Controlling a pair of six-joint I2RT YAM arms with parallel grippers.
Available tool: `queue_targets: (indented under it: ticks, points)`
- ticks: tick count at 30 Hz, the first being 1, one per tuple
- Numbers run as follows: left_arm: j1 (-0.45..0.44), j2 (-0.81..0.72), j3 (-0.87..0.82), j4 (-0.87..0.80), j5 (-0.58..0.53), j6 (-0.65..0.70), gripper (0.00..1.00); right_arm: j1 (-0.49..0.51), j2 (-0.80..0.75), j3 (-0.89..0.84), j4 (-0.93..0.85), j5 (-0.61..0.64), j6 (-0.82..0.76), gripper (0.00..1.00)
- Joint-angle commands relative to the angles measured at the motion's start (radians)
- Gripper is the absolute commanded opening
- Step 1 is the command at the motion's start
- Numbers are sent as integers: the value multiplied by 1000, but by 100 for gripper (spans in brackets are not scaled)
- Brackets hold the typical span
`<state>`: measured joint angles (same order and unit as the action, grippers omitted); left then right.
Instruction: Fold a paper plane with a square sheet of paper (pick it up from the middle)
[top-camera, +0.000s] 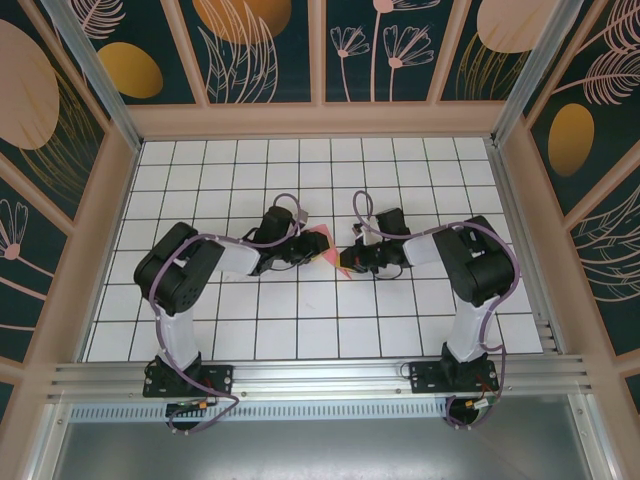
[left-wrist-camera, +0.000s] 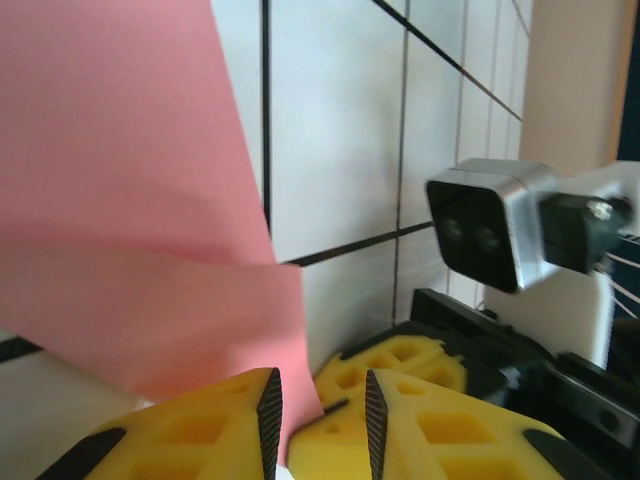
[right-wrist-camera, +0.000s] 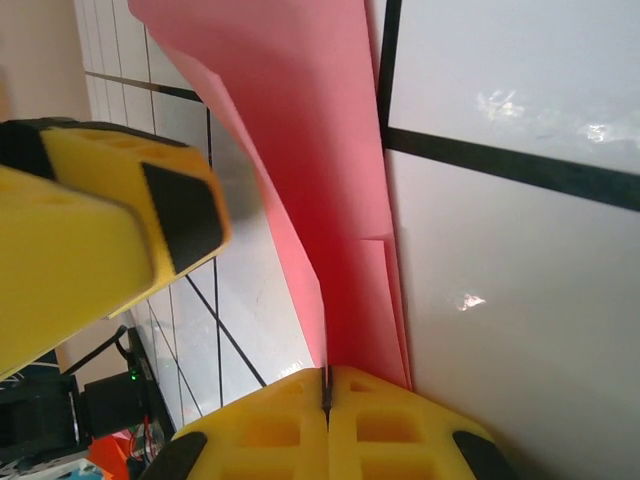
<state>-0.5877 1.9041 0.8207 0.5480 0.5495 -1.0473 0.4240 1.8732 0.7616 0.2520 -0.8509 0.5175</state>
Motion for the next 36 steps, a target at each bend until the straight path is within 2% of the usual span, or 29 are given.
queue_targets:
  ticks: [1, 12, 20, 28, 31, 36]
  points:
    - [-10, -22, -44, 105, 34, 0, 31, -11, 49, -28, 7, -2, 43, 0]
    - [-32, 42, -31, 91, 14, -1, 25, -19, 75, -24, 32, -20, 122, 0]
    - [-33, 85, 35, -64, -39, 7, 19, -20, 75, -19, 17, -19, 116, 0]
    - [-34, 109, 106, -316, -142, 36, 18, -20, 21, 13, -73, -7, 28, 12]
    - [-33, 117, 119, -347, -152, 38, 17, -20, -6, 19, -95, -7, -3, 17]
    - [-32, 129, 135, -366, -153, 39, 18, -19, -50, 10, -150, 16, -51, 19]
